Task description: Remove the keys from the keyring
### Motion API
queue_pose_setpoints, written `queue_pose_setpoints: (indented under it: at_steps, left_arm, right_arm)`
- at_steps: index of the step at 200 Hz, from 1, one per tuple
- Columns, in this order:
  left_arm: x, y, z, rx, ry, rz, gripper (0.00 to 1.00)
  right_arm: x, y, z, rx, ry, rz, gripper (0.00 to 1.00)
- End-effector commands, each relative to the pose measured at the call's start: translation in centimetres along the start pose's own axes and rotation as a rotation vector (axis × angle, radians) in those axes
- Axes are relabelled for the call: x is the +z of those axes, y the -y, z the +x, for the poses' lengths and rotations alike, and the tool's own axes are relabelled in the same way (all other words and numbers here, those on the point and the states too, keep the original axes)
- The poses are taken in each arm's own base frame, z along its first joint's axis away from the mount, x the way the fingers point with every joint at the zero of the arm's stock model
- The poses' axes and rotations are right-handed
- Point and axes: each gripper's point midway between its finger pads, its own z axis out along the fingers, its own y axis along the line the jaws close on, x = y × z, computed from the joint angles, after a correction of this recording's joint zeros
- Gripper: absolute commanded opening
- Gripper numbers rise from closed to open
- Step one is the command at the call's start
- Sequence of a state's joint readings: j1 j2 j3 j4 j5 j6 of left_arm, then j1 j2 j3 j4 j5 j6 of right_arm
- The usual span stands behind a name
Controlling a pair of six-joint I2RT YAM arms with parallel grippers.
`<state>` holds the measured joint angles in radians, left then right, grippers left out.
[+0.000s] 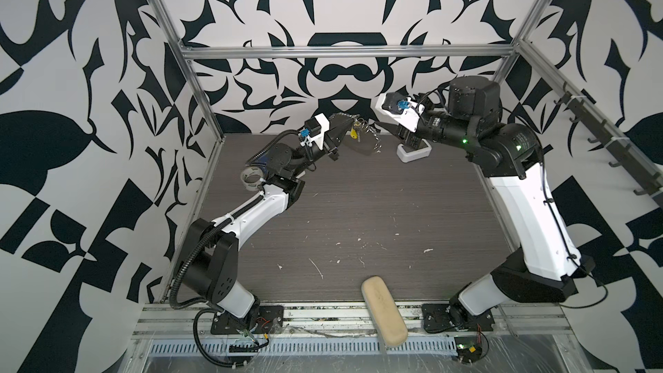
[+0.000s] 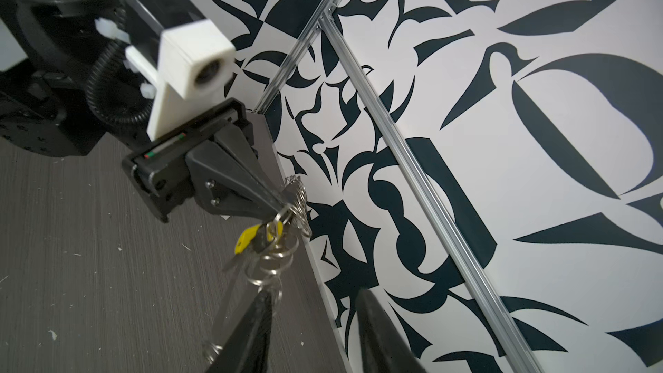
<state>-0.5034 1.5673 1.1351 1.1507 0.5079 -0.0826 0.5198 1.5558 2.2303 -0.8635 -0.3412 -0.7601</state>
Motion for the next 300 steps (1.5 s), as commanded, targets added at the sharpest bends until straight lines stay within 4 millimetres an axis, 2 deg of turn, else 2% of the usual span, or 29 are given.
queue_pose_setpoints:
  at_steps: [1,34,87,157,228,300]
  left_arm:
    - [-0.4,1.3,-1.8,-0.01,0.08,0.1,0.0]
    - [-0.8,1.8,-1.5,-0.025,0.065,0.138,0.0]
    - [-1.3,2.7,-1.3,-0.032,0.051,0.183,0.0]
    - [-1.8,3.5,-1.1,-0.032,0.038,0.217,0.0]
    - [-1.8,3.8,-1.1,-0.041,0.03,0.235,0.0]
    - [-1.8,4.1,-1.0,-0.049,0.016,0.255,0.0]
  right_arm:
    - [-0.6,0.0,-1.5,0.036,0.147,-0.067,0.42]
    - [-0.2,0.2,-1.0,0.073,0.221,-0.125,0.4]
    - [0.6,-1.2,-1.4,0.096,0.295,-0.265,0.35]
    - [2.0,-2.0,-0.6,0.116,0.295,-0.339,0.3]
    - [2.1,-3.4,0.2,0.152,0.273,-0.41,0.28]
    - [3.2,-4.4,0.7,0.165,0.254,-0.447,0.26]
